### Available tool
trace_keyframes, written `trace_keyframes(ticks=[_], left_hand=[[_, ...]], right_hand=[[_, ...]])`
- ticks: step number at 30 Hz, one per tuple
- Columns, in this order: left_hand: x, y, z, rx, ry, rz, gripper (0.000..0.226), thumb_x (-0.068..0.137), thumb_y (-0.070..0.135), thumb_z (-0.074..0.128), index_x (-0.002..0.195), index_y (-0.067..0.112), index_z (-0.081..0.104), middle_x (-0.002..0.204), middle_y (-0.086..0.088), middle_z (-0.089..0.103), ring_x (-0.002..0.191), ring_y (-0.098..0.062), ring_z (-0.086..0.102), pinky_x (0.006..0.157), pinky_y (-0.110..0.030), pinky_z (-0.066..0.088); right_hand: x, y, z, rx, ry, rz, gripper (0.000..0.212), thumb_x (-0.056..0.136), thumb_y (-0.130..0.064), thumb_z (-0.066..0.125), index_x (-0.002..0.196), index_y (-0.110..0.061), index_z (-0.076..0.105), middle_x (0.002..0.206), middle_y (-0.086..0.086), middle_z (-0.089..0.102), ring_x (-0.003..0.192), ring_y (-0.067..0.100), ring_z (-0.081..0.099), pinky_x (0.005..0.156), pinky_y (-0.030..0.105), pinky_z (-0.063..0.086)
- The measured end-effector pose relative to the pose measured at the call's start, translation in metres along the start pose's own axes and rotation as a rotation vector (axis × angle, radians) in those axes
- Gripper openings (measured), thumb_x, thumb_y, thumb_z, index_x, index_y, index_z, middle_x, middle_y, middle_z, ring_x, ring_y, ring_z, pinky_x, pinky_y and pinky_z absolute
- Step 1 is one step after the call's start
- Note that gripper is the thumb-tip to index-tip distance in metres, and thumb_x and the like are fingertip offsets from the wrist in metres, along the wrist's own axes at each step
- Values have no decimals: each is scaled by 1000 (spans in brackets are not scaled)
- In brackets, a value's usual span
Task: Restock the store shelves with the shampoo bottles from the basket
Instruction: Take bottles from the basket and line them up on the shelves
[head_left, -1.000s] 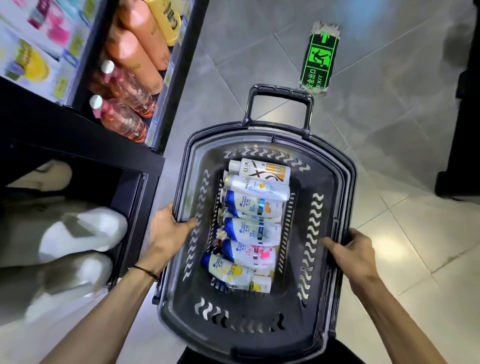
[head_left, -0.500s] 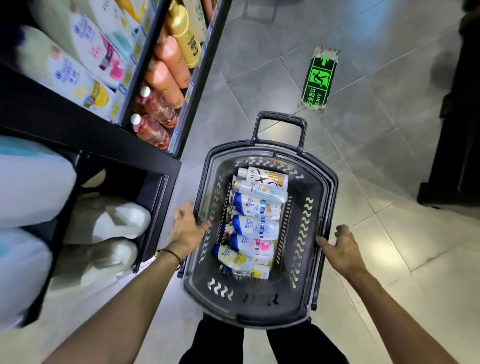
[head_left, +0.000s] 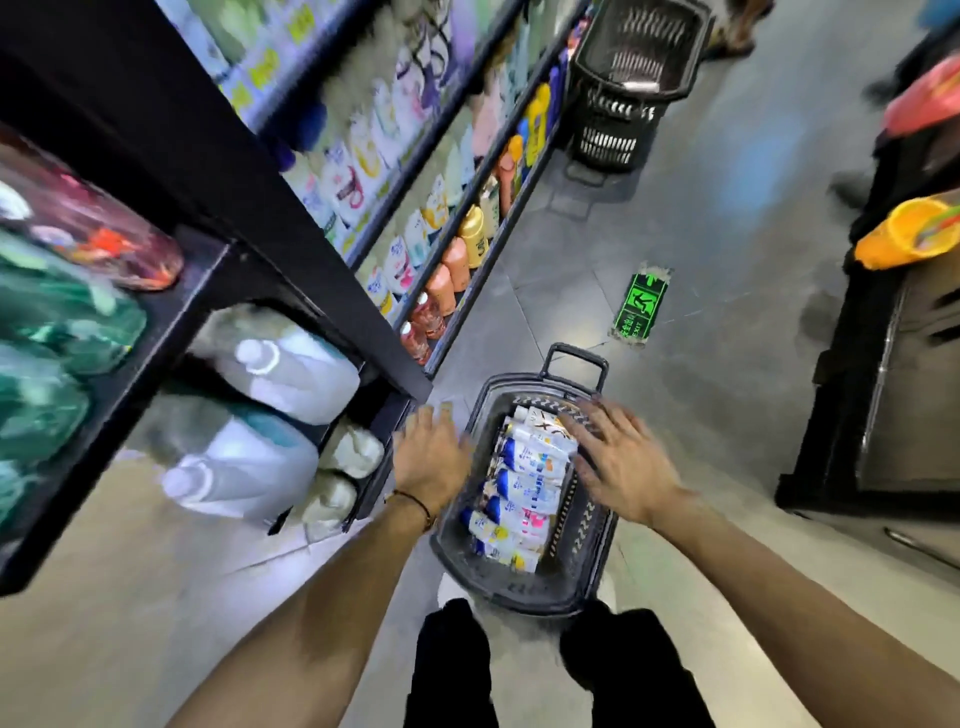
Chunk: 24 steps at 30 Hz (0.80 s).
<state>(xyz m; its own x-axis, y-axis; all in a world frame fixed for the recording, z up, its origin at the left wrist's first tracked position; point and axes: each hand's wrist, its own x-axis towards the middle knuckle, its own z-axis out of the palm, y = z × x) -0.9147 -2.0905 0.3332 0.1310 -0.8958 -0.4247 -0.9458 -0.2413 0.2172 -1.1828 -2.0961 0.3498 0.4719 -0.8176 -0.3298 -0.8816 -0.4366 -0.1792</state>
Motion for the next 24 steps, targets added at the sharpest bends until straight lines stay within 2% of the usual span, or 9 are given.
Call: trace_keyframes(ticks=[4, 6, 9, 12, 17, 24], left_hand=[[-31, 13, -36, 72, 155, -146, 58, 98, 47, 41, 148, 16, 39, 149, -9, 42, 143, -32, 33, 113, -47, 32], [-43, 20, -46, 54, 183, -248, 60, 97, 46, 42, 150, 16, 37, 155, -11, 38, 148, -33, 27, 117, -49, 26], [-64, 36, -62, 5, 263, -408, 57, 96, 45, 42, 145, 16, 40, 154, -14, 39, 146, -34, 27, 117, -53, 27], [-98, 57, -72, -73, 335, -547, 60, 95, 46, 42, 148, 18, 38, 158, -13, 36, 149, -33, 24, 119, -55, 24], [-159, 83, -77, -63, 408, -682, 63, 97, 50, 38, 151, 18, 34, 154, -13, 38, 144, -32, 31, 116, -53, 27], [-228, 111, -57, -162, 522, -760, 63, 98, 48, 40, 154, 19, 32, 161, -9, 31, 150, -30, 24, 119, -51, 25]], right_hand=[[28, -14, -50, -80, 76, -173, 60, 104, -48, 30, 160, -25, 30, 163, 12, 36, 152, 32, 29, 124, 48, 21], [42, -19, -72, -97, 82, -288, 60, 104, -46, 31, 160, -24, 28, 163, 11, 35, 152, 31, 28, 125, 48, 19], [60, -26, -108, -146, 111, -409, 62, 106, -45, 29, 163, -23, 19, 165, 8, 30, 154, 29, 22, 125, 47, 16], [56, -37, -140, -168, 154, -533, 61, 105, -43, 30, 162, -21, 22, 163, 9, 33, 152, 30, 25, 125, 47, 15], [34, -53, -162, -217, 147, -702, 60, 106, -41, 30, 162, -23, 20, 166, 5, 27, 155, 27, 18, 126, 45, 12], [-8, -66, -154, -294, 167, -822, 60, 107, -44, 27, 163, -26, 15, 169, 2, 21, 157, 23, 13, 127, 43, 10]])
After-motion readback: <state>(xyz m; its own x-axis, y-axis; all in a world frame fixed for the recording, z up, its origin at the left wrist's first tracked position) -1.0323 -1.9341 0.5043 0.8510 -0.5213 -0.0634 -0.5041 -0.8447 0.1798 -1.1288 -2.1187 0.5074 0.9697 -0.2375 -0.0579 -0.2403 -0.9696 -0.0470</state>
